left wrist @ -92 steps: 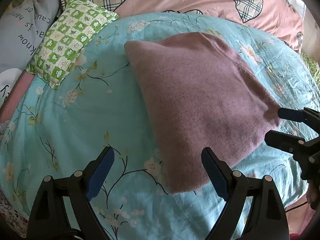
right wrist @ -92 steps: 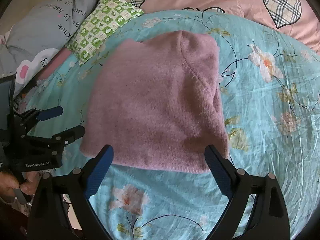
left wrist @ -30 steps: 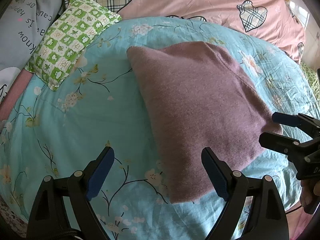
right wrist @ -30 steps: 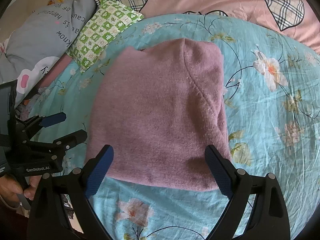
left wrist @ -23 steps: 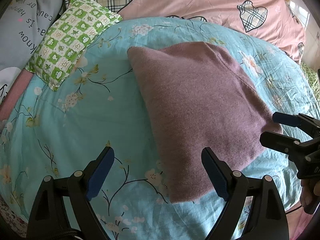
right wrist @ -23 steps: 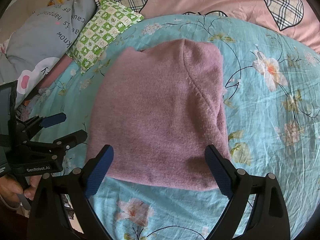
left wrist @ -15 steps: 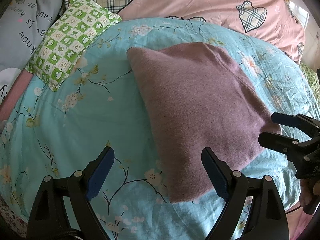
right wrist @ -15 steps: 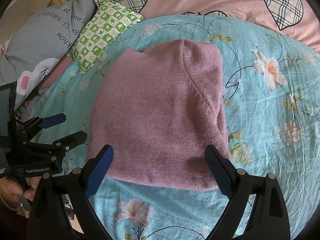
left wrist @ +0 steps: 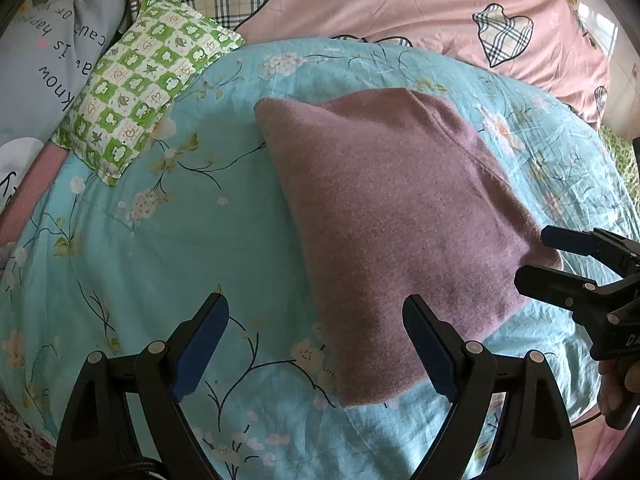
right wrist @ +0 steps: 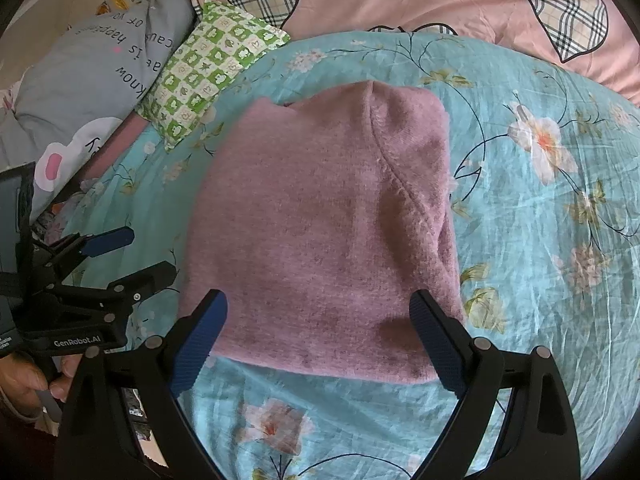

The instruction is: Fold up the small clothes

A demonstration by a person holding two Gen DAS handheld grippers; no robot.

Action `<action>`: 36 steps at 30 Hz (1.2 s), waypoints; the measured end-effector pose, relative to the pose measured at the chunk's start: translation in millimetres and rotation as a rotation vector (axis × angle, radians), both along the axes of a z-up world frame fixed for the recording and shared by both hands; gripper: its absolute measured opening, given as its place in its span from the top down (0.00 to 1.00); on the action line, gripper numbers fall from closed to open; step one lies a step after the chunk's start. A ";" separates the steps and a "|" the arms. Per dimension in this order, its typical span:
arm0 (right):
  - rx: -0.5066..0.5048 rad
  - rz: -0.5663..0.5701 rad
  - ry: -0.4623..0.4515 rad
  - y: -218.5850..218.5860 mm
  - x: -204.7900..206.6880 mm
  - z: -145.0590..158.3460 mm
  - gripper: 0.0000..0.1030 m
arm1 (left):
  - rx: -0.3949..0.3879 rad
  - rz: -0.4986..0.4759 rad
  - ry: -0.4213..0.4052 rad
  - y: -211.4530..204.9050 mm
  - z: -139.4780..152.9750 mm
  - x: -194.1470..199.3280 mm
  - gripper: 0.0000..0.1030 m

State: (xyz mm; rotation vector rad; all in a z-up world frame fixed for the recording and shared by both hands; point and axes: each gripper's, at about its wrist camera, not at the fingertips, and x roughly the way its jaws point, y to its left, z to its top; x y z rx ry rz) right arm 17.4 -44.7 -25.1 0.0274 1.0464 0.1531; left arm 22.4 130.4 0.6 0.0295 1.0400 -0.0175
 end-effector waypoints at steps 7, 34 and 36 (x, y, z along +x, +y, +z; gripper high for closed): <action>0.001 -0.002 0.002 -0.3 0.3 0.3 0.10 | 0.002 -0.001 -0.001 0.2 0.5 0.0 0.13; 0.025 -0.026 0.001 -10.3 1.1 5.1 0.10 | 0.018 0.002 -0.020 -7.2 3.4 -1.6 0.16; 0.029 -0.032 0.002 -12.7 -0.2 4.4 0.10 | 0.019 0.001 -0.020 -7.4 3.5 -1.3 0.16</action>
